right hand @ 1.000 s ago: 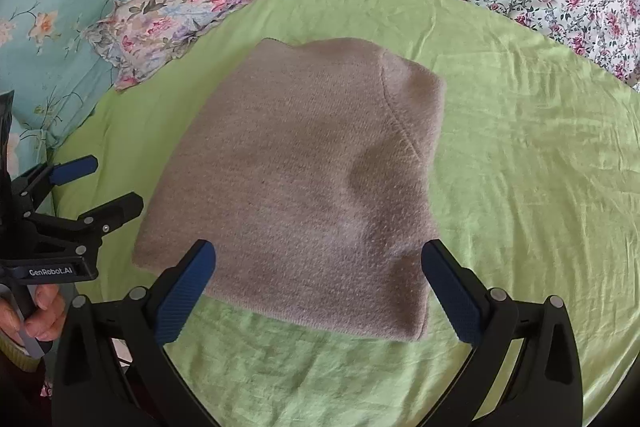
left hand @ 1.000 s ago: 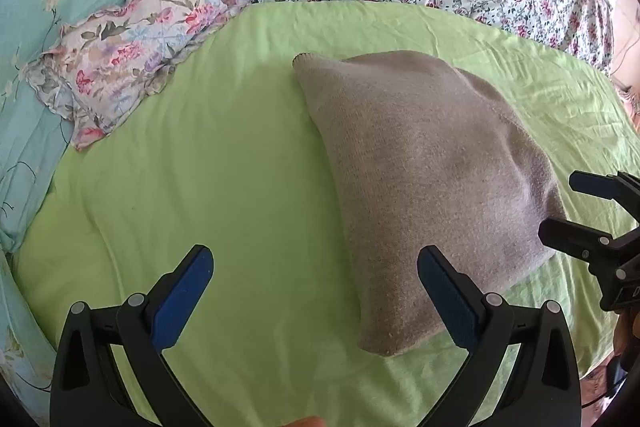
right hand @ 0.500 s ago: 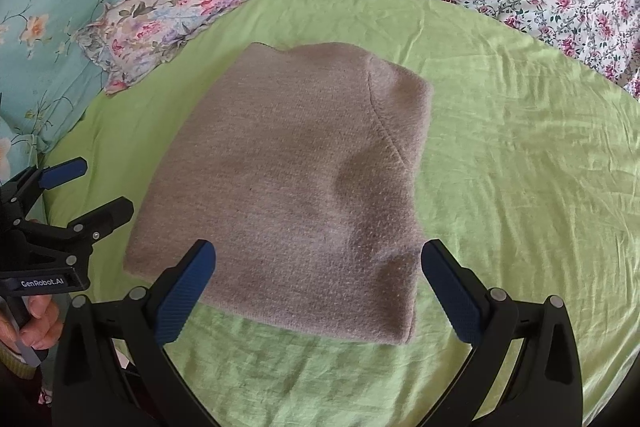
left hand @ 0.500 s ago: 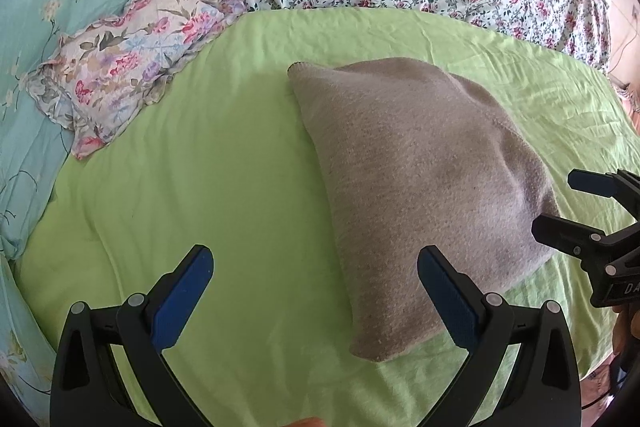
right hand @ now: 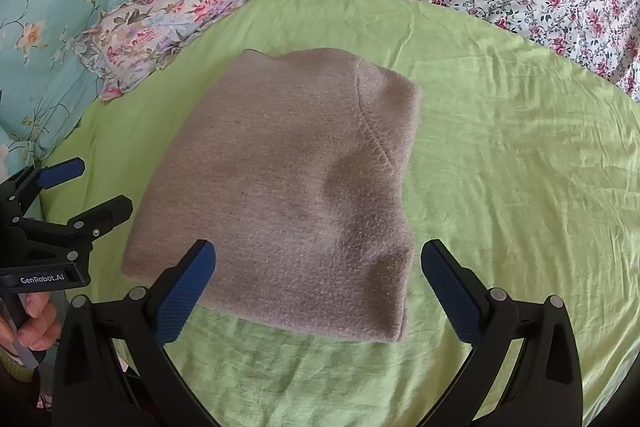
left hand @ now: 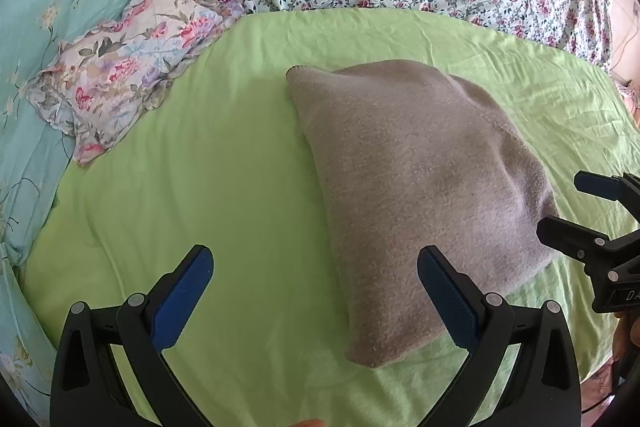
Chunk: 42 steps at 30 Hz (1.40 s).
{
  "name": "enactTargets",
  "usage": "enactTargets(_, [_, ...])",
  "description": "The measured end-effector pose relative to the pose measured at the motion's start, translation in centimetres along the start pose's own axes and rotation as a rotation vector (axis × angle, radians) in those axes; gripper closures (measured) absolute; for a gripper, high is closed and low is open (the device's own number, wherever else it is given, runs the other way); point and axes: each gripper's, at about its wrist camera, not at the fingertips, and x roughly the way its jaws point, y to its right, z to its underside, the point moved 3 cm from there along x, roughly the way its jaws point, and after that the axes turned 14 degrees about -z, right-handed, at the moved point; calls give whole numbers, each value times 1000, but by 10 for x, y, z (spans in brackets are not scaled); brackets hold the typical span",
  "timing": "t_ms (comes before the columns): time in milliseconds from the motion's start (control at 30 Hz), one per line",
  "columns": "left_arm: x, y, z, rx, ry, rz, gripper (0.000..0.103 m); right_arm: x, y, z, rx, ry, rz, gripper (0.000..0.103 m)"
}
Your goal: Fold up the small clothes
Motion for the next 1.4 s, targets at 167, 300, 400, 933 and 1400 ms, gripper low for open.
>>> enactTargets(167, [-1,2,-3,1,4,3,1,-2,2,-2,6,6,4,0])
enactTargets(300, [-1,0,-6,-3,7,6,1,-3,2,-3,4,8,5,0])
enactTargets(400, [-1,1,-7,-3,8,6,1,-3,2,-4,5,9,5,0])
enactTargets(933, [0,2,-10,-7,3,8,1,-2,0,-5,5,10,4,0])
enactTargets(1400, [-2,5,-11,-3,10,-2,1,-2,-3,-9,1,15,3,0])
